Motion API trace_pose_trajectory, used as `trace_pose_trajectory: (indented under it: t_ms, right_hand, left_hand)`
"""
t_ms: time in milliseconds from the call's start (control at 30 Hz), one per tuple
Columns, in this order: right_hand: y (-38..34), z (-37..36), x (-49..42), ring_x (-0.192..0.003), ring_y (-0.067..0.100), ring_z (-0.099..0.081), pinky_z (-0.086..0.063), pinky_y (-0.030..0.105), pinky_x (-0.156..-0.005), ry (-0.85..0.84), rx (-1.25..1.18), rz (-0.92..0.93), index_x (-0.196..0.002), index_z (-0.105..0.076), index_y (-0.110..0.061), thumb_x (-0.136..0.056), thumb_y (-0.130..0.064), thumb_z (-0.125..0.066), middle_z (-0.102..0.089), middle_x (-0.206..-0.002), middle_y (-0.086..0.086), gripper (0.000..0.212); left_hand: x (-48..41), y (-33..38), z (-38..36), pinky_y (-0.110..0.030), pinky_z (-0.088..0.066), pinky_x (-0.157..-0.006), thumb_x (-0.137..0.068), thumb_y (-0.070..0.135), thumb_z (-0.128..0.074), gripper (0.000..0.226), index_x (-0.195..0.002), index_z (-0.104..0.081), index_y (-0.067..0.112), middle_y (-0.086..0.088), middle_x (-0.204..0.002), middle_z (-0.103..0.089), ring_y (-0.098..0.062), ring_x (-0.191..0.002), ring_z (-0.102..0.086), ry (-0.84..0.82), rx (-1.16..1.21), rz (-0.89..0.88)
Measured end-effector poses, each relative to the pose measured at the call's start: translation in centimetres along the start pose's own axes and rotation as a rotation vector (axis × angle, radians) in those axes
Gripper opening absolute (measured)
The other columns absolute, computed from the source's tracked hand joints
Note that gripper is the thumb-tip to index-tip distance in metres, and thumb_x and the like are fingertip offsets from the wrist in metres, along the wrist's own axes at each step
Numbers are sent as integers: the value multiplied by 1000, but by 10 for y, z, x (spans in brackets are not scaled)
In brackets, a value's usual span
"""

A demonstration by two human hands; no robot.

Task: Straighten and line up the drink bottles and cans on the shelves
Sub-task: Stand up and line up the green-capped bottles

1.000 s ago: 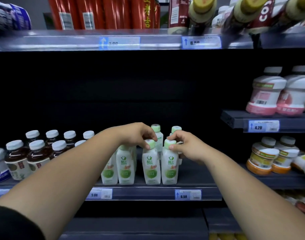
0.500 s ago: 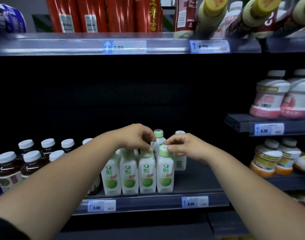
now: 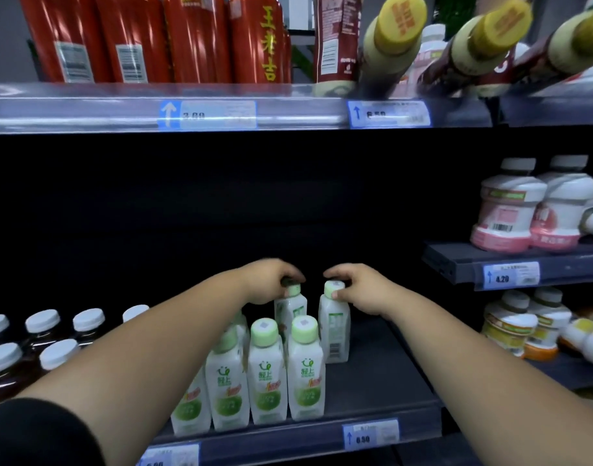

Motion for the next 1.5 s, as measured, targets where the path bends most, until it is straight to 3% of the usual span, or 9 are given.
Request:
trace_pose_trajectory:
  t_ms: [133,267,333,433,567,800,1033,1167,1500]
  right_hand:
    - [4,-2,-4,-116,10,-59,-48,24,-97,-45,44,13,-124,-67,-27,-90,-9,-68,-64,-124,-9,38]
    - [4,3,-7,-97,9,-62,-50,26,-81,54,113,-20,-110,-67,-28,-78,-42,-81,-66,-105,-10,38]
    - [0,5,-9,-90,11,-63,-50,26,-76,94,138,-13,-103,-67,-25,-79,-38,-81,-65,-97,-7,30]
    - [-3,1,-12,-105,14,-64,-52,30,-91,40,53,-16,-113,-69,-21,-85,-22,-76,-68,-109,-5,29]
    - [-8,-4,-12,-96,14,-64,-53,29,-77,14,60,-71,-116,-69,-19,-86,-28,-76,-66,-103,-5,33]
    - [-32,-34,-2,-96,17,-66,-57,33,-71,-230,-92,-115,-106,-68,-22,-90,-19,-72,-69,-108,6,17]
    - [-50,-55,5,-90,19,-65,-57,44,-83,-318,-128,-99,-104,-68,-19,-89,-15,-72,-69,-101,6,16]
    - [-54,-56,12,-92,14,-64,-54,32,-75,-318,-118,-80,-106,-69,-24,-90,-17,-71,-72,-109,4,17]
    - [-56,-55,30,-117,8,-57,-45,23,-94,-165,-162,-4,-131,-62,-26,-95,-29,-67,-61,-129,-5,37]
  left_hand:
    - [-7,-4,0,-21,-40,-96,-93,20,-63,44,-136,-57,28,7,-138,-56,-13,-123,-53,-18,-80,7]
    - [-4,-15,4,-27,-42,-98,-94,34,-63,42,-133,-59,21,1,-135,-58,-17,-120,-54,-59,-123,51]
    - [1,-20,7,-27,-42,-95,-93,35,-63,41,-132,-61,20,2,-131,-59,-17,-117,-55,-61,-110,53]
    - [5,-27,7,-27,-44,-93,-91,35,-67,35,-124,-65,23,7,-122,-63,-13,-110,-58,-61,-59,57]
    - [15,-31,7,-31,-49,-91,-85,37,-73,27,-109,-71,25,11,-105,-68,-12,-101,-62,-110,20,75]
    - [31,-32,4,-38,-53,-92,-81,39,-76,23,-102,-71,30,12,-98,-70,-11,-96,-65,-158,69,87]
    - [43,-32,3,-35,-51,-95,-83,38,-76,28,-109,-71,27,13,-101,-69,-6,-97,-63,-137,108,97]
    - [51,-32,2,-34,-51,-96,-84,40,-76,33,-113,-70,27,14,-105,-68,-5,-99,-62,-112,115,98]
    - [80,-18,12,-29,-43,-105,-90,49,-64,54,-138,-54,26,8,-141,-54,-10,-127,-51,96,133,131]
Point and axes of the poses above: each hand's wrist, its own x-axis away from the middle knuckle, its own z-axis out of the back of the hand, y = z × x, the point moved 7 cm from there along -x, towards the middle knuckle
